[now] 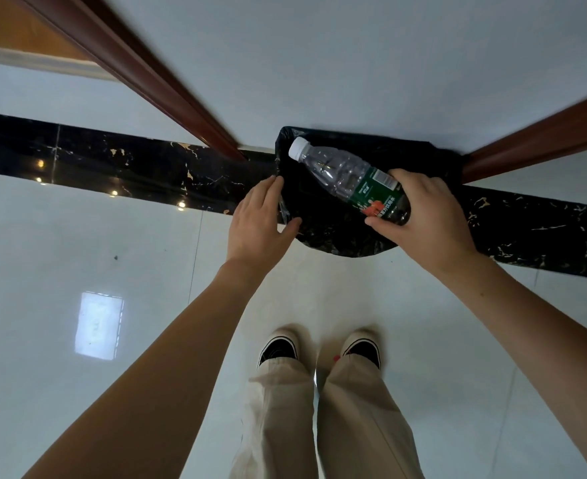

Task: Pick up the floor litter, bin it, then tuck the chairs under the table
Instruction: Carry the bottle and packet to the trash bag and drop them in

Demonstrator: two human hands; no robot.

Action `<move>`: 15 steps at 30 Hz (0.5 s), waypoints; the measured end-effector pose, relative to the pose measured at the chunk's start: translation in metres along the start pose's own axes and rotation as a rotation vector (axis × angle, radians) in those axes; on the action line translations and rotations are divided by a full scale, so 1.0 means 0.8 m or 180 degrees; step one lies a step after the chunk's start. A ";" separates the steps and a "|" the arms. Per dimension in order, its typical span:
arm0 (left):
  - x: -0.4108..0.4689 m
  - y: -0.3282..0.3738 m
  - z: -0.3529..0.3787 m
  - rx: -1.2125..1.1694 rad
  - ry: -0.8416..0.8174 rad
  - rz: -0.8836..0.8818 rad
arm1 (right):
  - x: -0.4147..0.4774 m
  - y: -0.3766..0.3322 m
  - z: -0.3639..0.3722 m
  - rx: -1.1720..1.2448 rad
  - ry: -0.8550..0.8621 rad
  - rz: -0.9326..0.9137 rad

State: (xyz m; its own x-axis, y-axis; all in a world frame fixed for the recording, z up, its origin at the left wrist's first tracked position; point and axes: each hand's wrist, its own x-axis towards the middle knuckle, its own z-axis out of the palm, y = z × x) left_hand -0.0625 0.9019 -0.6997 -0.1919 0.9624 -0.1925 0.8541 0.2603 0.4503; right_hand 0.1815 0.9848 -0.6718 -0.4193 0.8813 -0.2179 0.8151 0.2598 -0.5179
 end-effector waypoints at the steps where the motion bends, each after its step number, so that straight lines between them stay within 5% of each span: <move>1: -0.001 -0.003 0.002 0.0008 -0.0012 0.0000 | 0.006 0.000 0.003 -0.0040 -0.0001 -0.0032; 9: 0.000 -0.005 0.002 -0.0063 -0.0072 -0.0038 | 0.041 0.010 0.016 -0.0306 -0.0228 -0.0081; 15: -0.001 0.000 -0.003 0.0024 -0.0056 -0.0018 | 0.026 0.008 0.017 -0.0201 0.0139 -0.0247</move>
State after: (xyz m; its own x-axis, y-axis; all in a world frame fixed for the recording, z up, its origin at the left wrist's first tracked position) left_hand -0.0636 0.9011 -0.6977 -0.1882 0.9593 -0.2104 0.8566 0.2651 0.4426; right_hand 0.1729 0.9998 -0.6908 -0.4653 0.8737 -0.1421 0.8051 0.3510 -0.4782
